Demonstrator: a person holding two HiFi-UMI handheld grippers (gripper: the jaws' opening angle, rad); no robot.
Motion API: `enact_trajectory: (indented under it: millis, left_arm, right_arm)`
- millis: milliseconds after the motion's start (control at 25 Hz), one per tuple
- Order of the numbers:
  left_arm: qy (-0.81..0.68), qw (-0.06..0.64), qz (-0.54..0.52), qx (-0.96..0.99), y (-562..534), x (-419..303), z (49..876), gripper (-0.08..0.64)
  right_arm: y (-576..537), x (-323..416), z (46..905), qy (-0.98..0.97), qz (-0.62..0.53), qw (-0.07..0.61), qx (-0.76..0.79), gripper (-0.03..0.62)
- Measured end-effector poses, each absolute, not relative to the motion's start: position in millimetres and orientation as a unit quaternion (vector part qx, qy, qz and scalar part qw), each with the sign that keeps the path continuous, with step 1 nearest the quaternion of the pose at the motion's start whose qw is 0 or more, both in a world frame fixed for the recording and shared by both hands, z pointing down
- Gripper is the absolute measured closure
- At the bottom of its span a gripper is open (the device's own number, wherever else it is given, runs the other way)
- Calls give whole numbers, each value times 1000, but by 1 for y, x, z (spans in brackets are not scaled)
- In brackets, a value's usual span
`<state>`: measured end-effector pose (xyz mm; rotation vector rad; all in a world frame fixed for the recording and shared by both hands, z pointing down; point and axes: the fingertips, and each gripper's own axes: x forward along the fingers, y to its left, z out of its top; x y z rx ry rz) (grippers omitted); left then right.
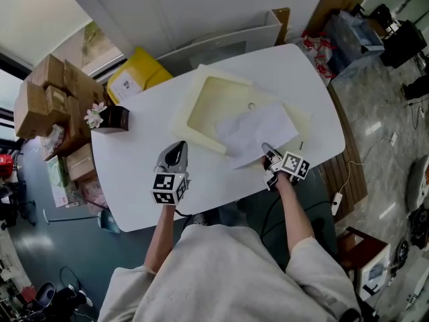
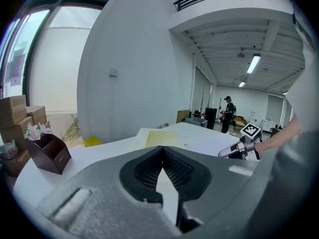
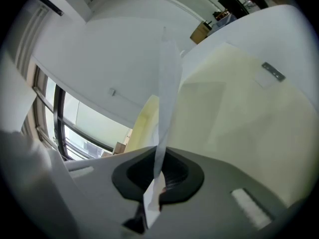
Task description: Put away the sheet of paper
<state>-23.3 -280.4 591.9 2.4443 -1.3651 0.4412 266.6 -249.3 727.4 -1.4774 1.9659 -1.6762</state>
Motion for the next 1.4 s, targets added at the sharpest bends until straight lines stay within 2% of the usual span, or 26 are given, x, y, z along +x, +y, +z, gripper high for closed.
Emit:
enact_trajectory:
  millis: [680, 1400]
  left_arm:
    - [-512, 157, 160, 829, -287, -44, 592, 554]
    - [-531, 161, 173, 814, -289, -54, 598, 554]
  right_arm:
    - [-302, 223, 741, 725, -548, -66, -412, 591]
    - [-344, 223, 749, 704, -605, -60, -367, 591]
